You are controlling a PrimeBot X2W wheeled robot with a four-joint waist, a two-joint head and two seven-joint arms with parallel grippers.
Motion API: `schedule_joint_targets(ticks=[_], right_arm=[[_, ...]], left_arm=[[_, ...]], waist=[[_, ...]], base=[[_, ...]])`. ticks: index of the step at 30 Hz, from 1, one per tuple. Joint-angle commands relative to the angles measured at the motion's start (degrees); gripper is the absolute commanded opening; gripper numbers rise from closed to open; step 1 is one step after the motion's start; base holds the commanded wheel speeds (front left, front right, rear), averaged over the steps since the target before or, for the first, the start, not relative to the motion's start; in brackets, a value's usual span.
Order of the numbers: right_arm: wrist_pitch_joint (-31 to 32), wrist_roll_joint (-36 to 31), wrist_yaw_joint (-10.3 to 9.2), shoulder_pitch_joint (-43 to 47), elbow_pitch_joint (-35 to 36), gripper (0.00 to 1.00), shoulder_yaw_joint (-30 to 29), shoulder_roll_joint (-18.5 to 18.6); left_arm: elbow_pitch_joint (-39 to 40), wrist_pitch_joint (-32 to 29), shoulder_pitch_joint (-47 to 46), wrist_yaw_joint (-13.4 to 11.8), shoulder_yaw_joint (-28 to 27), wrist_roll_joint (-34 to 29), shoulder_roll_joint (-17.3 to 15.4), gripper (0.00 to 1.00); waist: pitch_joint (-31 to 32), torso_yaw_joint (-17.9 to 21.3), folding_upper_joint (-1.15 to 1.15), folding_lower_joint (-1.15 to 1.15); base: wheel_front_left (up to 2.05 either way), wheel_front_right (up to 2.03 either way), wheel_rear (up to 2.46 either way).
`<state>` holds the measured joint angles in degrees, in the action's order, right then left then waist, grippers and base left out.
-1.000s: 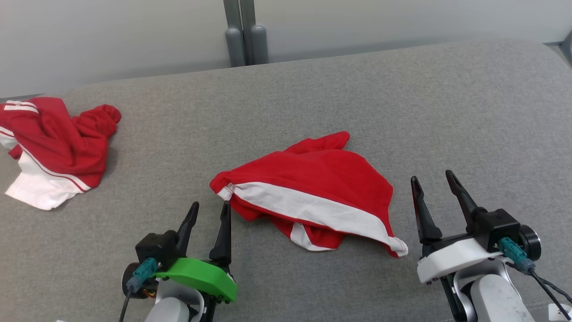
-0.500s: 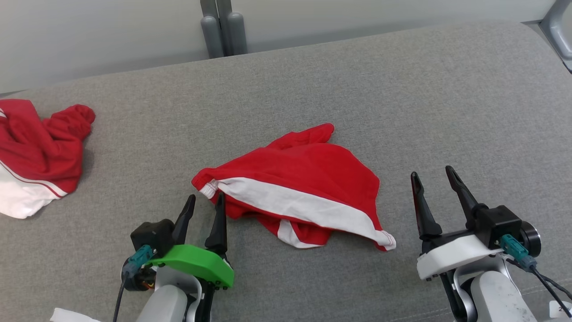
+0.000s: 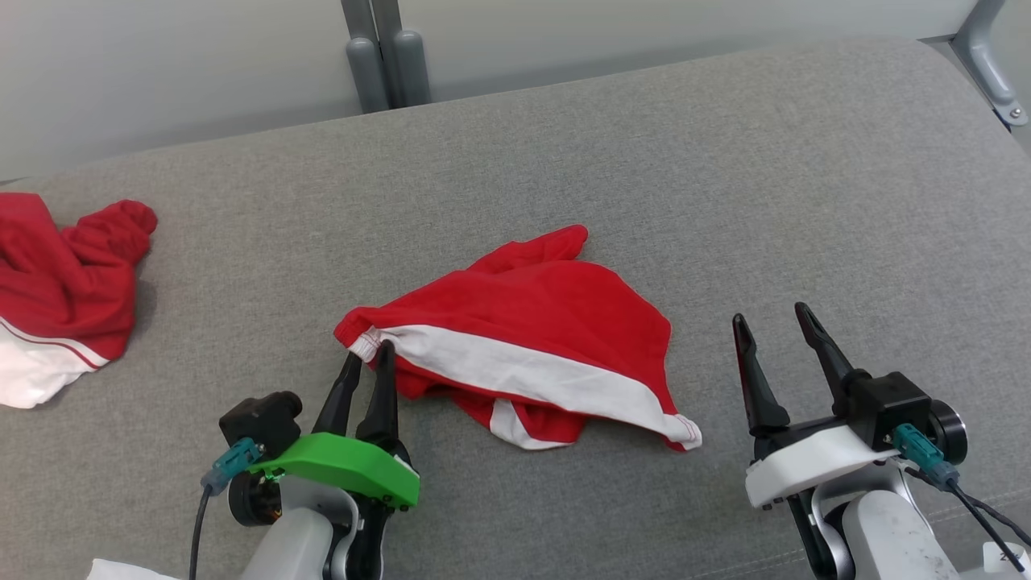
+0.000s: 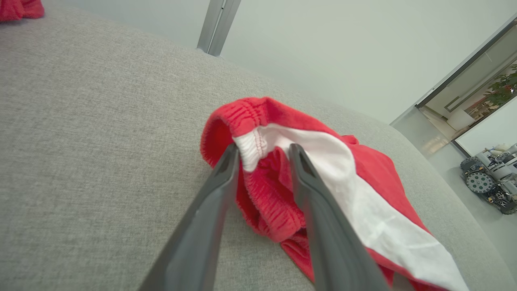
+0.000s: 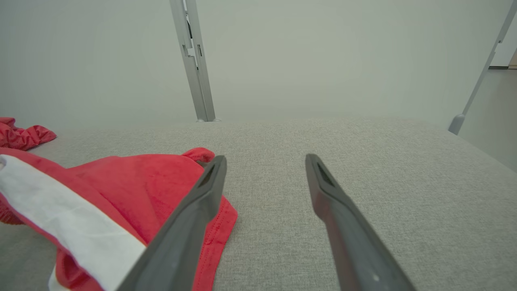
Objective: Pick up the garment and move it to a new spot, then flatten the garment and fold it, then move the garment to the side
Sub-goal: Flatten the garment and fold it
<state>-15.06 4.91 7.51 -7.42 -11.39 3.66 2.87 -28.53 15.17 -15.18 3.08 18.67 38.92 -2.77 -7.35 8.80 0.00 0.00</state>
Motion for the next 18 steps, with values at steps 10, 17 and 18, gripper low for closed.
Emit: schedule_joint_targets(ticks=[10,17,18], right_arm=[[-0.2,-0.2,-0.04,-0.4,-0.2,1.00,0.5,0.0],[-0.2,-0.3,-0.04,-0.7,-0.1,1.00,0.6,0.0],[-0.2,-0.3,-0.04,-0.7,0.0,1.00,0.6,0.0]], left_arm=[[-1.6,0.0,-1.8,0.7,-0.1,2.7,-0.2,0.57],[-2.4,0.0,-3.0,1.0,-1.1,4.1,-0.2,0.29],[-2.4,0.0,-3.1,1.1,-1.3,4.4,-0.2,0.25]], waist=[[0.0,1.2,0.00,0.00],[-0.5,1.8,0.00,0.00],[-0.6,1.8,0.00,0.00]], base=[[0.00,0.00,0.00],[0.00,0.00,0.00],[0.00,0.00,0.00]])
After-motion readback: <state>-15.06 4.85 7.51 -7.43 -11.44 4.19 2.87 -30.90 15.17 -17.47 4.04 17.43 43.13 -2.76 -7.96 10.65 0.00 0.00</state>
